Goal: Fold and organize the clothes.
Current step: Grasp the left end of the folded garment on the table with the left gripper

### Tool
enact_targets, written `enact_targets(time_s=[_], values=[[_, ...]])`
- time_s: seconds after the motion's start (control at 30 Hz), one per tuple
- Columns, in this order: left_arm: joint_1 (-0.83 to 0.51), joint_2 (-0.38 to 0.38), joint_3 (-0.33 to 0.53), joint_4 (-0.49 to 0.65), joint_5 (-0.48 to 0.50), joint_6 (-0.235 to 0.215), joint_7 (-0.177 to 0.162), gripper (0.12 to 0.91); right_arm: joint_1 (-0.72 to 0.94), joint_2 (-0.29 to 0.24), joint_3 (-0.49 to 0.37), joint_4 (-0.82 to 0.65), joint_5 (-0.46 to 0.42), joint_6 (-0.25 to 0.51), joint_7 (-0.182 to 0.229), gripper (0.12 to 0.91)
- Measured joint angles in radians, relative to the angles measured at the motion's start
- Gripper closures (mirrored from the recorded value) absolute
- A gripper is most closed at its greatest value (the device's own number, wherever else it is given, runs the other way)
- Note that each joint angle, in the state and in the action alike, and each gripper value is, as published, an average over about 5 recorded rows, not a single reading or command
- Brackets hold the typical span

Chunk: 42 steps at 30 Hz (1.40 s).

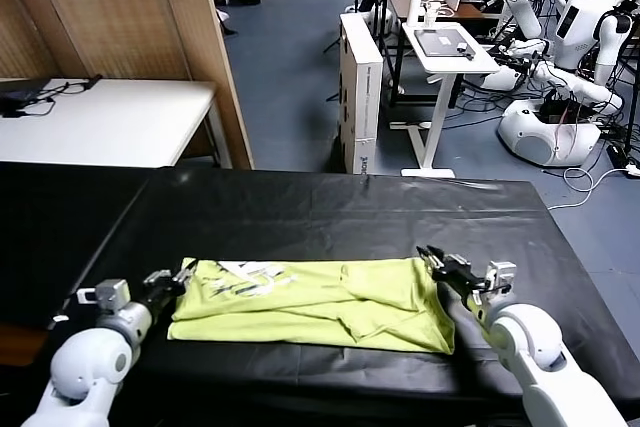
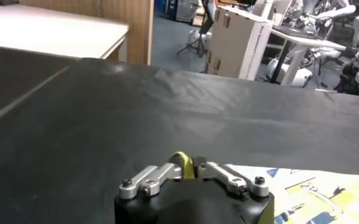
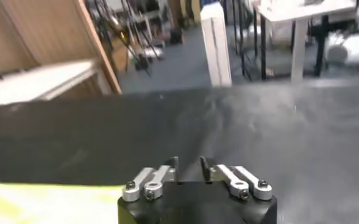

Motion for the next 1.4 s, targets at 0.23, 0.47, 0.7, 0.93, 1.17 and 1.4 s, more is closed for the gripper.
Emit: enact_targets(time_s=[0.23, 0.47, 0.7, 0.93, 1.17, 1.4], values=[[0.072, 0.056, -0.065, -0.025, -0.154, 0.083, 0.052, 0.124, -0.12, -0.066, 0.075, 0.088, 0.05, 0.112, -0.053, 0.119], [0.126, 0.081, -0.113, -0.012, -0.229, 0.097, 0.103, 0.123, -0.225, -0.077, 0.147, 0.149, 0.068, 0.13, -0.058, 0.118], [0.127, 0.084, -0.106, 0.017, -0.222, 0.098, 0.137, 0.123, -0.26, -0.068, 0.164, 0.168, 0.06, 0.13, -0.058, 0.118], [0.11, 0.095, -0.086, 0.045, -0.247, 0.097, 0.17, 0.123, -0.263, -0.059, 0.166, 0.172, 0.055, 0.13, -0.056, 0.118], [0.103, 0.098, -0.062, 0.057, -0.26, 0.094, 0.185, 0.123, -0.259, -0.056, 0.166, 0.173, 0.055, 0.129, -0.056, 0.118], [0.11, 0.094, -0.048, 0.055, -0.267, 0.093, 0.203, 0.123, -0.252, -0.046, 0.161, 0.172, 0.052, 0.128, -0.055, 0.118]])
